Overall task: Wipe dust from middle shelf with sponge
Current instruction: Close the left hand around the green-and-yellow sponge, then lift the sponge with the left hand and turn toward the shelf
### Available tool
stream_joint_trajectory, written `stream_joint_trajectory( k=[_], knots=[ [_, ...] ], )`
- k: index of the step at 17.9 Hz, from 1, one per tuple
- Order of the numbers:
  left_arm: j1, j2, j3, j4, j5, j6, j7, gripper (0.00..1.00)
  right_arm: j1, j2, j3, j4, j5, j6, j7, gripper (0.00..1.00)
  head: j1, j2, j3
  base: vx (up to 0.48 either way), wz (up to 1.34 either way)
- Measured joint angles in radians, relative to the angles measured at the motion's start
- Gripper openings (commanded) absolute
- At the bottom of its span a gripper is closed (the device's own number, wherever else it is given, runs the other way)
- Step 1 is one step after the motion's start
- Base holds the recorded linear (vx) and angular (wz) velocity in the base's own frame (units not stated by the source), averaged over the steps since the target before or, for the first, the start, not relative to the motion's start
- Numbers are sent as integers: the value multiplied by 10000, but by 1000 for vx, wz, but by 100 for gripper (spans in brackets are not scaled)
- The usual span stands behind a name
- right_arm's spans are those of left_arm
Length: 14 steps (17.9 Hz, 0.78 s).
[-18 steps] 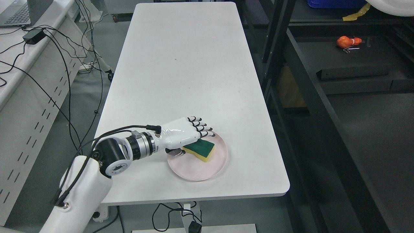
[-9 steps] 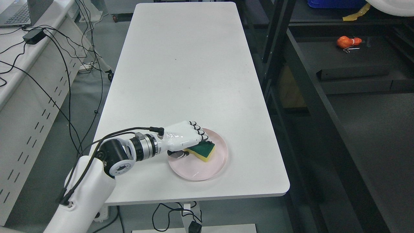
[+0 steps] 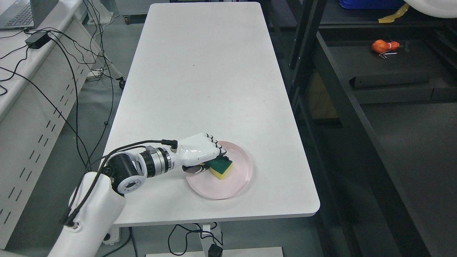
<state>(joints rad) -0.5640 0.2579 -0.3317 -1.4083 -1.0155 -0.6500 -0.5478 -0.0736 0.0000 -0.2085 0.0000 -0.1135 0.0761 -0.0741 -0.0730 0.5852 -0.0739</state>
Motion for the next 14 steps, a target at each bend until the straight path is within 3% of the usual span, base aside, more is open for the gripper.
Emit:
stream_joint_trajectory(
  k=[2, 5, 14],
  knots=[
    [33, -8, 154, 40, 60, -292, -27, 17, 0, 0, 0, 0, 0, 0, 0, 100, 0, 0, 0, 0, 0],
    [83, -22, 541, 166, 422, -902, -59, 0, 0, 0, 0, 0, 0, 0, 0, 100, 0, 0, 0, 0, 0],
    [371, -40, 1462, 290, 3316, -1152, -66, 0, -1, 0, 0, 0, 0, 0, 0, 100, 0, 0, 0, 0, 0]
  ],
)
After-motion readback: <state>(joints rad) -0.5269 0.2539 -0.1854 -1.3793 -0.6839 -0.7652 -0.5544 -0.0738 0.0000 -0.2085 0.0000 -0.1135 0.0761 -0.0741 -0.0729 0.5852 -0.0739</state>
